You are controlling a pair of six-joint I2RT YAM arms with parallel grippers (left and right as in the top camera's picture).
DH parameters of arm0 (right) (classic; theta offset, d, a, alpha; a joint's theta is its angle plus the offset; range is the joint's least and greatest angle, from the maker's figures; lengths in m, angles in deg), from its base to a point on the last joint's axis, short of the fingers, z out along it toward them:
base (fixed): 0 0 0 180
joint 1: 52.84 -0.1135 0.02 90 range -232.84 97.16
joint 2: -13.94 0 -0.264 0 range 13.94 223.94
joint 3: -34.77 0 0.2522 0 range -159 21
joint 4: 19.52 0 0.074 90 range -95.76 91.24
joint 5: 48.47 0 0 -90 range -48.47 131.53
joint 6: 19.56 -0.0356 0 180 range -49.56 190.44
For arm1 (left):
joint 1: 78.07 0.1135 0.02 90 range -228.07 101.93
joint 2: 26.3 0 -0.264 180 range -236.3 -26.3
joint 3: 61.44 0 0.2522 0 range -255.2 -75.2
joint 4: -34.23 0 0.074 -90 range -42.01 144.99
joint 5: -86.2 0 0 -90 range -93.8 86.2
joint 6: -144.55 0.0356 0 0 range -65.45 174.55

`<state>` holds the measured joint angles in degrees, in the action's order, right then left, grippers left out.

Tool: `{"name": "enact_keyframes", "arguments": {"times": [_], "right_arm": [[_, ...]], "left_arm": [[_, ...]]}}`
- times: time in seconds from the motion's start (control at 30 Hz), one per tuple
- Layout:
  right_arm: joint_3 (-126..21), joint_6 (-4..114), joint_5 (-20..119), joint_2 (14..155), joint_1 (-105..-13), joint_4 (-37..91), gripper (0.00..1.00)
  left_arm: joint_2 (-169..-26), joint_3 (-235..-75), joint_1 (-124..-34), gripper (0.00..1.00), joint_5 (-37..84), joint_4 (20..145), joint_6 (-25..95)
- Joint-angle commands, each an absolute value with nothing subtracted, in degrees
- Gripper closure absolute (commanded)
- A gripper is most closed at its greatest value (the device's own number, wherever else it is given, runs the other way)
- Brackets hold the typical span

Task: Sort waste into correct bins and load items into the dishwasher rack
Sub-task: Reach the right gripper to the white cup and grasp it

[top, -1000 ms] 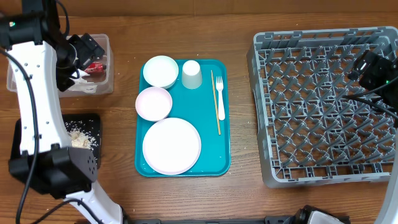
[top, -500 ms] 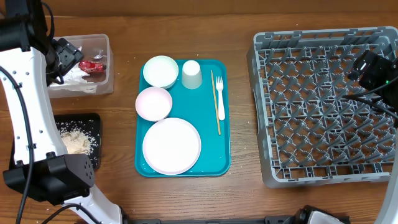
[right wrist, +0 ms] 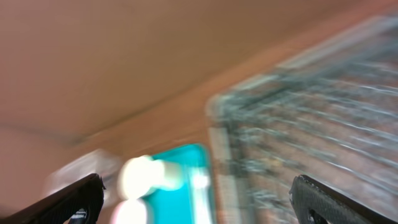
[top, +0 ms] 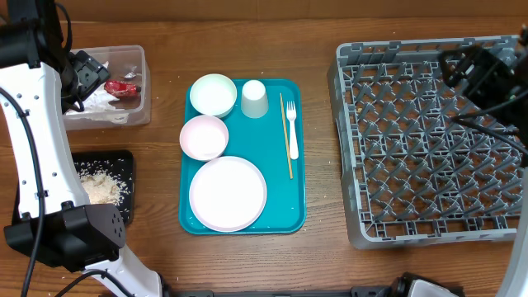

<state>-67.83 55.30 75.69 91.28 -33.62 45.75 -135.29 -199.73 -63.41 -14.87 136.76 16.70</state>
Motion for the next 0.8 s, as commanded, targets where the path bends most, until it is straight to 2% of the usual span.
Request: {"name": "enact_keyframes", "arguments": {"times": [0.0,0.2,0.4,0.6,0.77], "right_arm": [[-68.69,52.42,89.32,92.55,-40.90,42.19,0.00],[-68.69,52.37,71.23,99.21,-61.33,37.49,0.00],[-68.69,52.46,49.06,112.13,-79.61,28.83,0.00],[-68.69,52.86,30.09,124.35,-87.76,18.84,0.00],[-68.69,52.83,26.90,130.45,-88.50,12.94,0.00]], "left_arm": [[-135.16,-200.19,-63.48,0.00,-15.96,136.89,15.35],[-135.16,-200.16,-63.48,0.00,-15.96,136.89,15.35],[-135.16,-200.19,-63.48,0.00,-15.96,136.89,15.35],[-135.16,-200.16,-63.48,0.00,-15.96,136.89,15.35],[-135.16,-200.19,-63.48,0.00,-15.96,136.87,15.35]]}}
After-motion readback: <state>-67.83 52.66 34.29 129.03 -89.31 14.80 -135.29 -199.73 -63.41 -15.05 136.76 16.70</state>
